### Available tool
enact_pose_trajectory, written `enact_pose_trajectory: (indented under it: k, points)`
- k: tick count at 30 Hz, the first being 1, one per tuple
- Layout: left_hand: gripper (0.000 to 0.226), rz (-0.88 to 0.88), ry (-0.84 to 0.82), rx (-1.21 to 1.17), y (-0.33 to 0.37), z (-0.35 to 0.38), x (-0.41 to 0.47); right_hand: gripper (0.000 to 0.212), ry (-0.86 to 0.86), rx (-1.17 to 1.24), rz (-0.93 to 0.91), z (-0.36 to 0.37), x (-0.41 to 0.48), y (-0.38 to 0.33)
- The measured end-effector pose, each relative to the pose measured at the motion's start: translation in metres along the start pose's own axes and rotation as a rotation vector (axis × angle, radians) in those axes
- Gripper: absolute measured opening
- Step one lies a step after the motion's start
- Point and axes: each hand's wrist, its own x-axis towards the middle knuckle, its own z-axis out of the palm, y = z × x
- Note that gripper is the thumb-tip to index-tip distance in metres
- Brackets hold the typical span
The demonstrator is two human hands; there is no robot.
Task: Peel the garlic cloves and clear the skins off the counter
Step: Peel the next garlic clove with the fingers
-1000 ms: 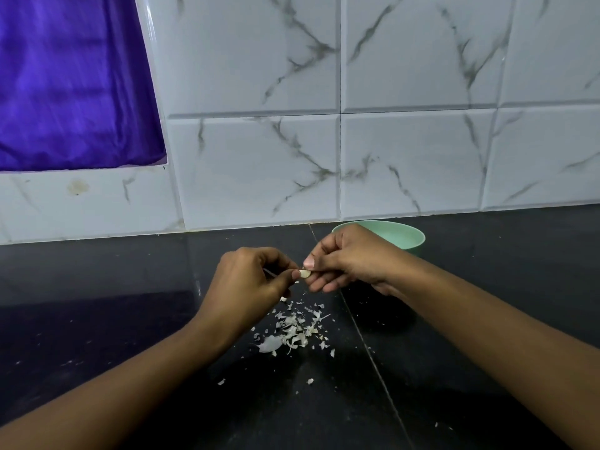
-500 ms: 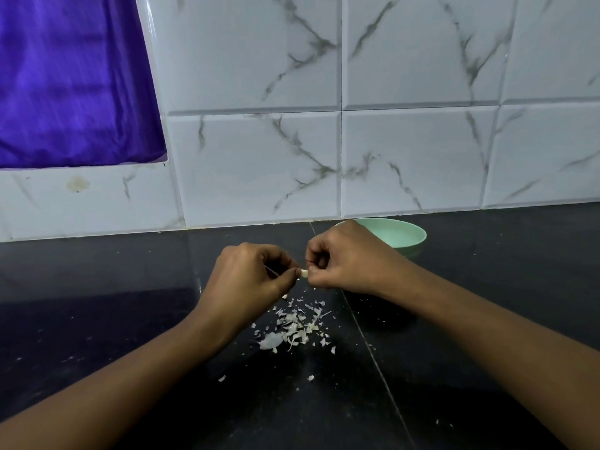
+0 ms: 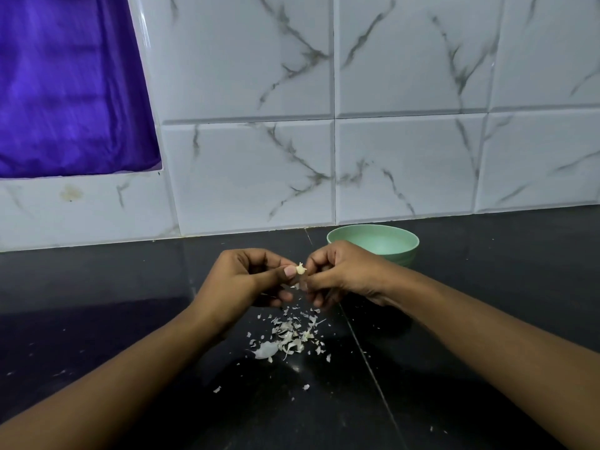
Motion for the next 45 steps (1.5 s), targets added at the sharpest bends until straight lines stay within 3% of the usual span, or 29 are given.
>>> enact_pose_trajectory:
  k: [4,11,22,33,37,39,42,45]
  points:
    - [0.013,-0.074,0.097,-0.001,-0.003,-0.003,0.004,0.016,0.091,-0.006,-0.072,-0.007,0.001,-0.003]
    - [0.014,-0.093,0.121,0.007,-0.004,-0.003,0.006,0.015,0.169,-0.057,-0.203,-0.001,0.001,-0.007]
    - [0.012,0.060,0.162,0.147,-0.003,-0.002,0.003,0.015,0.112,-0.058,-0.219,0.001,0.001,-0.007]
    - [0.019,-0.118,0.191,-0.130,-0.003,0.003,0.005,0.016,0.375,-0.480,-0.580,0.018,0.001,0.003]
    - [0.017,-0.098,0.207,-0.149,-0.003,0.001,0.006,0.023,0.236,-0.757,-0.398,0.008,0.003,0.004]
    - [0.016,-0.075,0.201,-0.110,-0.004,0.000,0.006,0.031,0.275,-0.625,-0.361,0.003,0.003,0.000]
    - [0.011,-0.027,0.202,0.002,-0.006,-0.001,0.006,0.025,0.337,-0.361,-0.320,0.001,0.000,-0.007]
    - [0.008,0.056,0.210,0.181,-0.006,-0.002,0.004,0.022,0.248,-0.257,-0.203,0.000,-0.001,-0.011]
